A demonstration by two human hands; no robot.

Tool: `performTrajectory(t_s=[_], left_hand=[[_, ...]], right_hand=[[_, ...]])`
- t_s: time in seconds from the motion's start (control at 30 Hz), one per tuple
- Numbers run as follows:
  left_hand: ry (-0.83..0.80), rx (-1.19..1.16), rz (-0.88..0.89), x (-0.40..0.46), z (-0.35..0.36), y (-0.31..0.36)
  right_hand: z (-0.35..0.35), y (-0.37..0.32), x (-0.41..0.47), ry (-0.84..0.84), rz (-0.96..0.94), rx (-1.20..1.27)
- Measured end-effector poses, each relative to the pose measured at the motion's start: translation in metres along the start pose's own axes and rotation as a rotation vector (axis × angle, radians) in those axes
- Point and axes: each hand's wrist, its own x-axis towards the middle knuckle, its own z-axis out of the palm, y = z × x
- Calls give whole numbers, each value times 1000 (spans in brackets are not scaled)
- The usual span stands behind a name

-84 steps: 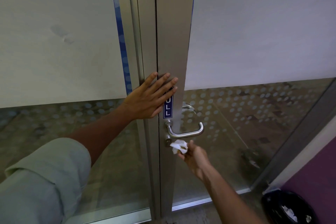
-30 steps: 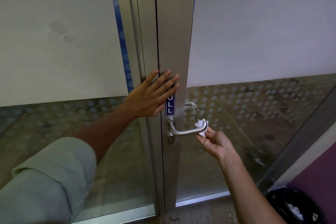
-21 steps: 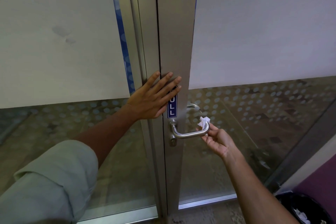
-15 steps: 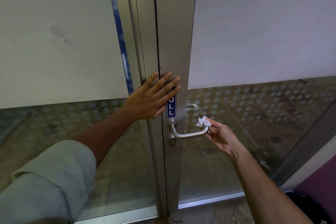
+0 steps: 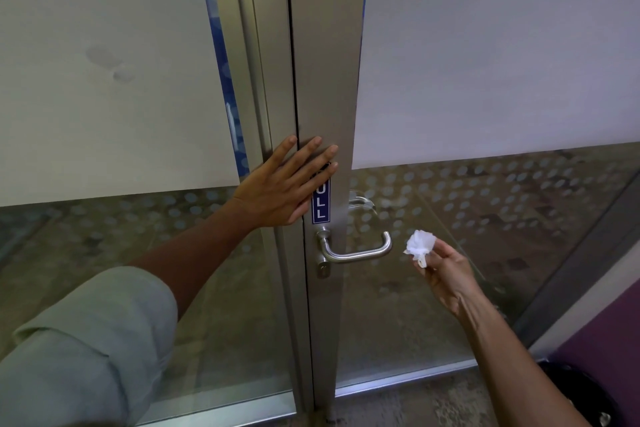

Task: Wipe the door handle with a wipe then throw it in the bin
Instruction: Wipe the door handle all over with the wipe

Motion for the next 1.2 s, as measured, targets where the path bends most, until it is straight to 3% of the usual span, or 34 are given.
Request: performTrajectory(t_s=[0.17,0.5,0.67,0.93,1.07,1.2], left_hand=[[-4,10,2,0,-2,0],[-15,20,6,1,-5,0],[-9,27,3,1,-5,0],[-17,24,-1,0,-7,0],[-23,20,1,1,-8,-1],[-24,24,2,1,-8,0]], right_hand=[[3,7,-2,109,15,-18],[19,16,-4,66,74,37],[29,15,-3,114,83,-127],[55,7,2,82,156,153],[55,12,-3,-17,234,127],[57,21,-7,-55,191,186]])
